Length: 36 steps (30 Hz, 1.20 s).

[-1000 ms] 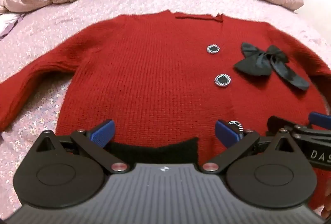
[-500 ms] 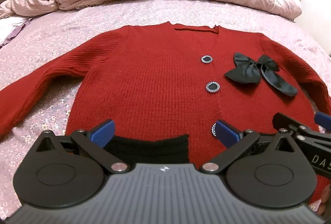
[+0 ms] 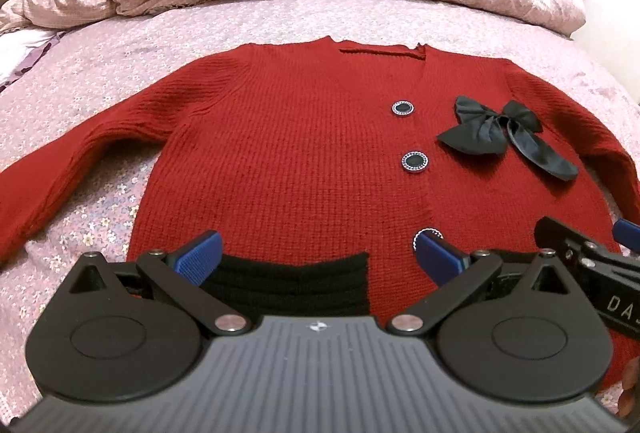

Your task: Fold small clothes

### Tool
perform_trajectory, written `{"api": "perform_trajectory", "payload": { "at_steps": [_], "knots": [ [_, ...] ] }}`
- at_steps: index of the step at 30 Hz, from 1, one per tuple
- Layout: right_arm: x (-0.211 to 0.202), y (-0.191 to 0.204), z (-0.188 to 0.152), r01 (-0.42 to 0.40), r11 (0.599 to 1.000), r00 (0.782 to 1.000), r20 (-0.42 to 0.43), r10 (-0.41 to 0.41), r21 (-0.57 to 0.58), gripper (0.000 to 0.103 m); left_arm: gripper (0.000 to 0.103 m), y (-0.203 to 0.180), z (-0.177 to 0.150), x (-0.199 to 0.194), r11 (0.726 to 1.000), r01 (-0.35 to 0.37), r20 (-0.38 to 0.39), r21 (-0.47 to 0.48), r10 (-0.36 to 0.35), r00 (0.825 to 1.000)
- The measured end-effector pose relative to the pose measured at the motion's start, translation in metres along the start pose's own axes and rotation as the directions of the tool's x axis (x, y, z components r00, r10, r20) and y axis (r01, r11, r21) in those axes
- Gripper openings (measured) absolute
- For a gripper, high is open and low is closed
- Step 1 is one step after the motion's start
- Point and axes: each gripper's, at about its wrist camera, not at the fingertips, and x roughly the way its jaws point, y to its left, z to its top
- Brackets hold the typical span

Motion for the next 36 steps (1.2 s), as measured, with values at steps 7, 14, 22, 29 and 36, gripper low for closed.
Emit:
{"api": "perform_trajectory", "payload": {
  "at_steps": [7, 14, 22, 29, 36],
  "knots": [
    [0.0002, 0.0042, -0.0023, -0.013, 1.0, 1.0, -0.005, 0.012, -0.021, 0.103, 0.103, -0.0006, 0.0005, 0.0003, 1.0, -0.005, -0.002, -0.001, 0.005, 1.0],
    [-0.0017, 0.0055, -0.0022, -0.017, 0.999, 1.0, 0.001, 0.017, -0.029, 0.103, 0.103, -0.0006, -0.0003, 0.0008, 1.0, -0.006, -0.003, 0.0, 0.006, 1.0],
    [-0.0007, 0.007, -0.0028, -0.02, 0.999, 1.0, -0.008, 0.02, -0.036, 0.103, 0.103, -0.0007, -0.0024, 0.0025, 1.0, -0.011, -0.01, 0.0, 0.011, 1.0],
    [0.0003, 0.0087, -0.0036, -0.017, 0.999, 1.0, -0.014, 0.017, -0.045, 0.103, 0.103, -0.0007, -0.0025, 0.0032, 1.0, -0.015, -0.015, 0.0, 0.015, 1.0],
    [0.0004, 0.0087, -0.0038, -0.019, 0.999, 1.0, -0.013, 0.018, -0.043, 0.103, 0.103, -0.0005, -0.0019, 0.0027, 1.0, -0.016, -0.014, 0.0, 0.016, 1.0]
  ]
}}
